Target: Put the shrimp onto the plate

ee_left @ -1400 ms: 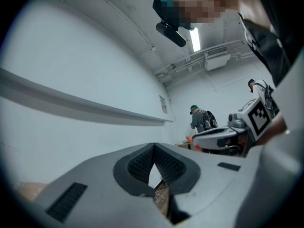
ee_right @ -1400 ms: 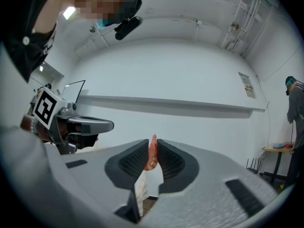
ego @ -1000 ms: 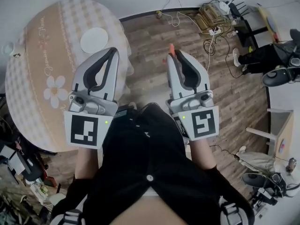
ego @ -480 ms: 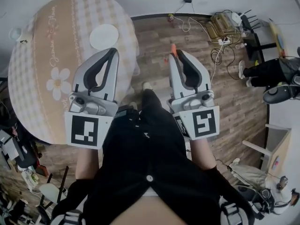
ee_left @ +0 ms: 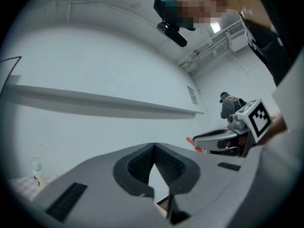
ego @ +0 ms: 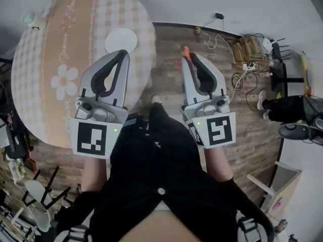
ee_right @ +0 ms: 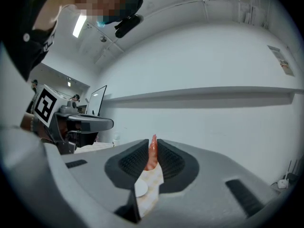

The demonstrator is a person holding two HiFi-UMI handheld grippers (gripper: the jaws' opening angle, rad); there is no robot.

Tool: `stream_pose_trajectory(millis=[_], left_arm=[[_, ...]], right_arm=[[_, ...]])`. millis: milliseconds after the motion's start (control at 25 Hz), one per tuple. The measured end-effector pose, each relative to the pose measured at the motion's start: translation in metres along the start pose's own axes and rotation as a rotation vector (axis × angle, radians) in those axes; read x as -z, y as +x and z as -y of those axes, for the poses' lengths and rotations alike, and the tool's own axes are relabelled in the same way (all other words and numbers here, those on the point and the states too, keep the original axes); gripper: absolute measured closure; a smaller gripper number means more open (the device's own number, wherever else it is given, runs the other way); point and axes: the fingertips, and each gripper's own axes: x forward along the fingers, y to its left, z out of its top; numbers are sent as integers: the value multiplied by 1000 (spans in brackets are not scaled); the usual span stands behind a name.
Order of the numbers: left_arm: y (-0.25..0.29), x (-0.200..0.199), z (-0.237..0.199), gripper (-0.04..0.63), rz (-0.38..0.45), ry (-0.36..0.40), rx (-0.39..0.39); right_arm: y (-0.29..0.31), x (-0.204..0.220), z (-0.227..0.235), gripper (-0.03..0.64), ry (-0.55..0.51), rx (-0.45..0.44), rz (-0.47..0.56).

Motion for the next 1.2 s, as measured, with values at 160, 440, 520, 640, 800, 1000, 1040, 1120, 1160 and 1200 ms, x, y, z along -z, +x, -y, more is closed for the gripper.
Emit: stream_pose_trajectory(millis=[160,440,520,640,800,1000,1040,1120,1160,1200], left_arm=[[7,1,-14,592,-15,4,-85],[6,3,-35,592,-41,18,-228],[1,4,-41,592,-49,21,-273],[-7,6,-51,592,-66,24,-343],[-18,11,-62,592,-92,21,-431],[-30,19,-69,592,-122,17,-518],[-32,20,-70,592,-126,15,-532],[-35,22,-71,592,-136,11,-559],[-37,23,-72,592,-140,10,-572],[-39,24,-73,592,-143,10,-584]], right_arm=[[24,1,6,572,0,-79,11],[62,3,1,572,-6,-223,31],[72,5,-2,572,-1,-260,34],[86,7,-10,572,3,-322,38],[106,12,-22,572,0,-409,38],[127,22,-36,572,-6,-492,30],[131,25,-38,572,-8,-504,25],[138,33,-42,572,-11,-528,13],[142,37,-44,572,-14,-540,6],[146,42,-46,572,-17,-551,-2]])
